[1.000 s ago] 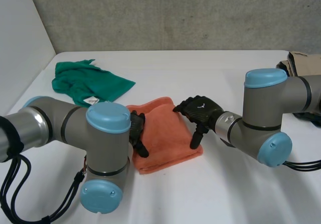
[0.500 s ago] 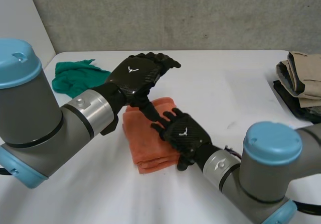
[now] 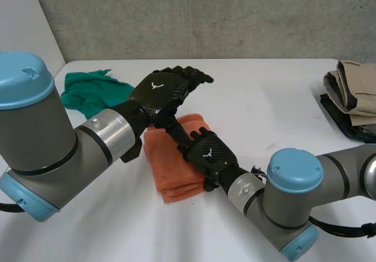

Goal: Fold the laundry.

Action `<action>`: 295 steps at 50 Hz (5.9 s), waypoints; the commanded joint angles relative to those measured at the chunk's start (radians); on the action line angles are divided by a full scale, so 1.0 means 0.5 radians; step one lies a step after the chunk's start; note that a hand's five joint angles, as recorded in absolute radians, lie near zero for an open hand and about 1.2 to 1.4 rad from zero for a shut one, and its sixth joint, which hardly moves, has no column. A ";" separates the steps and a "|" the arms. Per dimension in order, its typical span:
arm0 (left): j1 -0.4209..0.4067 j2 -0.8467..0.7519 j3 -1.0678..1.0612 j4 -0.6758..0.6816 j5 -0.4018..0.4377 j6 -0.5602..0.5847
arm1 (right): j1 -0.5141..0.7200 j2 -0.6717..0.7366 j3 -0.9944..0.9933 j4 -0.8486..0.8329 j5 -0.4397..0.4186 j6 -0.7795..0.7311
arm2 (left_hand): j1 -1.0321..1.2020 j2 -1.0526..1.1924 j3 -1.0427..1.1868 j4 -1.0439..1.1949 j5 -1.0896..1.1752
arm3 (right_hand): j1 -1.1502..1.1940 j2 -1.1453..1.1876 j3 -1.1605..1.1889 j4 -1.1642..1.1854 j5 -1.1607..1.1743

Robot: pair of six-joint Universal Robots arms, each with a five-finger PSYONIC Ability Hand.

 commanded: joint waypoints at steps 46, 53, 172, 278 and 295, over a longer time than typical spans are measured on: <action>0.002 0.129 0.060 0.162 -0.001 -0.135 | -1.804 -0.128 -0.778 -0.667 -0.691 0.813 | -0.026 -0.023 -0.025 -0.010 -0.023 | 2.071 2.121 2.061 2.066 2.074; -0.041 0.055 0.067 0.162 -0.005 -0.126 | -2.092 0.216 -0.759 -0.808 -0.976 0.807 | -0.020 -0.017 -0.020 -0.004 -0.017 | 2.071 2.121 2.061 2.066 2.074; -0.572 -0.942 0.643 0.552 -0.250 -0.304 | -1.258 -0.876 0.621 0.213 -0.289 -0.086 | -0.098 -0.095 -0.098 -0.082 -0.095 | -0.373 -0.323 -0.382 -0.377 -0.369; 0.394 -0.581 0.447 0.279 -0.452 0.484 | -0.835 -0.035 -0.925 0.504 0.281 0.525 | -0.032 -0.029 -0.031 -0.016 -0.029 | -0.373 -0.323 -0.382 -0.377 -0.369; 0.431 0.021 -0.593 0.150 -0.431 0.681 | -0.982 -0.686 0.170 1.032 -0.096 -0.423 | 0.608 0.611 0.609 0.624 0.611 | -0.370 -0.320 -0.380 -0.375 -0.367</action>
